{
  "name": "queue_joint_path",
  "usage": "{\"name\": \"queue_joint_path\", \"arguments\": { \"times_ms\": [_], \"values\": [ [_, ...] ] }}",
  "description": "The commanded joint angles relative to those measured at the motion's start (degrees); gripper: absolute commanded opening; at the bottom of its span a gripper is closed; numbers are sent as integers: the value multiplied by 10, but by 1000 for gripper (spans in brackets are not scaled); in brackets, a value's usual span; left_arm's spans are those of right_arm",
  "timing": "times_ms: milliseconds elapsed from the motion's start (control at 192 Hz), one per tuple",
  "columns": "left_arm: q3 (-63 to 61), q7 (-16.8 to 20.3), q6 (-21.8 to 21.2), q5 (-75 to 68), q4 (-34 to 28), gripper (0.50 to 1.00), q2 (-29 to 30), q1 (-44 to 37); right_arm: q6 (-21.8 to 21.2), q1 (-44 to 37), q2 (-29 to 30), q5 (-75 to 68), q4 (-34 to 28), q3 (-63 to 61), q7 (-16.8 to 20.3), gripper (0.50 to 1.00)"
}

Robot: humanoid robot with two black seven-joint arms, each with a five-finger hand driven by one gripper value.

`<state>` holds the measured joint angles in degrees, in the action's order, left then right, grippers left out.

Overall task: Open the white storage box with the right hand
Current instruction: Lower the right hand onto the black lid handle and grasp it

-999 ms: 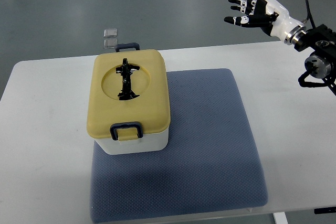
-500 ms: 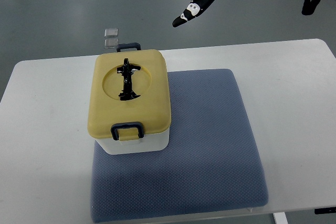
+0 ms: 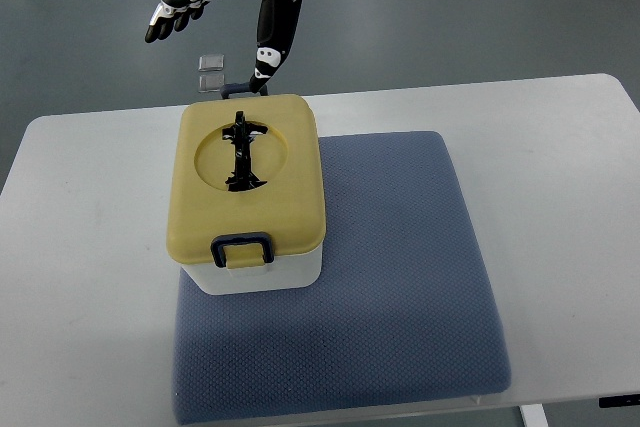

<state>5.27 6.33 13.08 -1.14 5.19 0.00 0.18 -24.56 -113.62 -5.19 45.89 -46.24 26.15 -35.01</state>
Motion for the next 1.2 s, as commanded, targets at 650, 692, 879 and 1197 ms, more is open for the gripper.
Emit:
{"name": "queue_joint_path", "arguments": {
  "times_ms": [650,692,879,1197],
  "values": [
    [0,0,0,0,0,1000,0,0,217,-13,44,219,-80,77,0,913],
    [0,0,0,0,0,1000,0,0,225,-14,44,234,-85,81,0,913],
    [0,0,-1,0,0,1000,0,0,257,-9,44,277,-105,87,0,909],
    [0,0,0,0,0,1000,0,0,326,-2,46,372,-119,94,0,832]
  ]
}}
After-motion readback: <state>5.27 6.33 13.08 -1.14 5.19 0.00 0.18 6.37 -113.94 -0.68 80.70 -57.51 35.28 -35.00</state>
